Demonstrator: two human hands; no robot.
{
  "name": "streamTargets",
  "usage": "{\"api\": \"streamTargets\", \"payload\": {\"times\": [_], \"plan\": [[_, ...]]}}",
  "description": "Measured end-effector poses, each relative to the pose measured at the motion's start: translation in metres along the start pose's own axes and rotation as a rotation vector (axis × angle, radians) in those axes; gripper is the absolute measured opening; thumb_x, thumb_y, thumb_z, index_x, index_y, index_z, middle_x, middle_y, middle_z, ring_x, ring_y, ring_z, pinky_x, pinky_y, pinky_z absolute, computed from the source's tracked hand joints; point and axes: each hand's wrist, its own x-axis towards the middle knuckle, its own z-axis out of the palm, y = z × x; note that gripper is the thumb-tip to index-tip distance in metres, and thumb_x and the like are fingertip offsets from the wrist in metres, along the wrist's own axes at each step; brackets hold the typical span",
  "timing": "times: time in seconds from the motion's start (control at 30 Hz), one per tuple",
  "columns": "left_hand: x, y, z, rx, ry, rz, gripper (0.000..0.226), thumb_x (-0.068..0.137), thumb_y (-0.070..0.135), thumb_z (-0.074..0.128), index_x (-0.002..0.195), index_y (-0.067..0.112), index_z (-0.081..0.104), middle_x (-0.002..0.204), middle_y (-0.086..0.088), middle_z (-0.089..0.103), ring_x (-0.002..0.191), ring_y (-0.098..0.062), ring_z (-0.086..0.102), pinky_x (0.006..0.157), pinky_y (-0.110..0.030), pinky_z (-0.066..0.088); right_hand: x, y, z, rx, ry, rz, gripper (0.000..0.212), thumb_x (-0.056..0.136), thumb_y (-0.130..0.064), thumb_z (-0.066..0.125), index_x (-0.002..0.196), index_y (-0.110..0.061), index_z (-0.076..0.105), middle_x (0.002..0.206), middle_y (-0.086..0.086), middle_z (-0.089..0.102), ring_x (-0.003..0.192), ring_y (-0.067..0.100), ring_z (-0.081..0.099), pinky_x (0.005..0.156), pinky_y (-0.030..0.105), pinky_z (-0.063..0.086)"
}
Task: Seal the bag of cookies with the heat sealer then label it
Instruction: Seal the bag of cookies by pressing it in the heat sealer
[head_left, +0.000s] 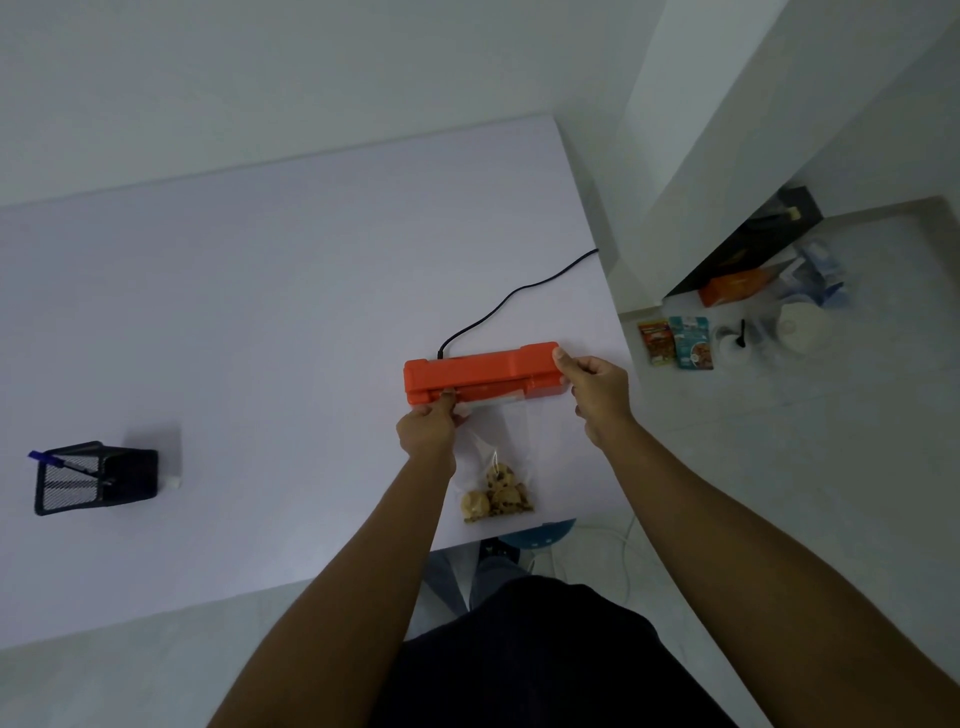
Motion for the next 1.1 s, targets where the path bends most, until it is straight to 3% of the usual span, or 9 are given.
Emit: {"api": "streamTargets", "payload": {"times": [0.23,0.4,0.53,0.63,0.73,0.97,1.1], "plan": [[0.001,0.000,0.001,-0.002,-0.005,-0.011,0.018,0.085,0.024,0.075,0.080,0.009,0.067,0.095,-0.014,0.074,0.069,-0.018,0.071,0.063,-0.027,0.052,0.000,-0.001,0.000,-0.007,-0.007,0.003,0.040,0.082,-0.042,0.078,0.067,-0.008,0.065,0.049,-0.010,0.053,0.042,0.001,0.041,0.047,0.020,0.034],[0.002,-0.001,0.001,-0.007,-0.011,-0.031,0.023,0.084,0.026,0.077,0.092,0.006,0.069,0.098,-0.015,0.075,0.081,-0.024,0.074,0.071,-0.032,0.053,0.000,-0.001,-0.001,-0.003,-0.011,0.007,0.038,0.083,-0.040,0.078,0.065,-0.010,0.064,0.047,-0.011,0.052,0.041,0.001,0.041,0.048,0.021,0.033],[0.002,0.000,0.001,-0.001,-0.010,-0.032,0.020,0.083,0.027,0.077,0.086,0.009,0.069,0.096,-0.013,0.075,0.078,-0.023,0.074,0.067,-0.030,0.054,-0.002,-0.003,-0.002,-0.013,-0.013,0.013,0.037,0.083,-0.040,0.078,0.065,-0.010,0.064,0.044,-0.013,0.051,0.040,0.001,0.040,0.046,0.020,0.032],[0.003,0.000,-0.001,0.006,-0.007,-0.033,0.021,0.082,0.028,0.078,0.088,0.010,0.069,0.097,-0.013,0.075,0.086,-0.027,0.074,0.062,-0.029,0.053,-0.001,-0.004,-0.003,-0.004,-0.017,0.015,0.038,0.081,-0.042,0.079,0.071,-0.007,0.067,0.055,-0.005,0.058,0.046,0.007,0.039,0.043,0.023,0.032],[0.005,0.000,0.000,0.016,-0.009,-0.034,0.021,0.082,0.029,0.078,0.087,0.011,0.069,0.097,-0.013,0.075,0.089,-0.028,0.073,0.067,-0.033,0.056,-0.001,-0.006,-0.004,0.002,-0.013,0.020,0.037,0.079,-0.042,0.081,0.079,-0.007,0.069,0.068,0.003,0.063,0.056,0.013,0.045,0.044,0.026,0.035],[0.002,0.004,0.002,0.012,-0.008,-0.041,0.020,0.082,0.030,0.077,0.083,0.013,0.066,0.095,-0.010,0.074,0.088,-0.027,0.073,0.062,-0.029,0.052,-0.012,-0.027,-0.003,0.034,-0.082,-0.061,0.021,0.085,-0.036,0.076,0.098,-0.019,0.073,0.081,-0.003,0.067,0.072,0.013,0.058,0.061,0.027,0.048],[0.005,0.002,0.001,0.026,-0.001,-0.046,0.024,0.080,0.033,0.079,0.084,0.013,0.068,0.095,-0.010,0.075,0.087,-0.027,0.073,0.067,-0.032,0.053,-0.030,-0.052,0.003,0.024,-0.131,-0.188,0.023,0.083,-0.039,0.078,0.096,-0.021,0.074,0.087,-0.002,0.073,0.075,0.010,0.066,0.067,0.027,0.053]]}}
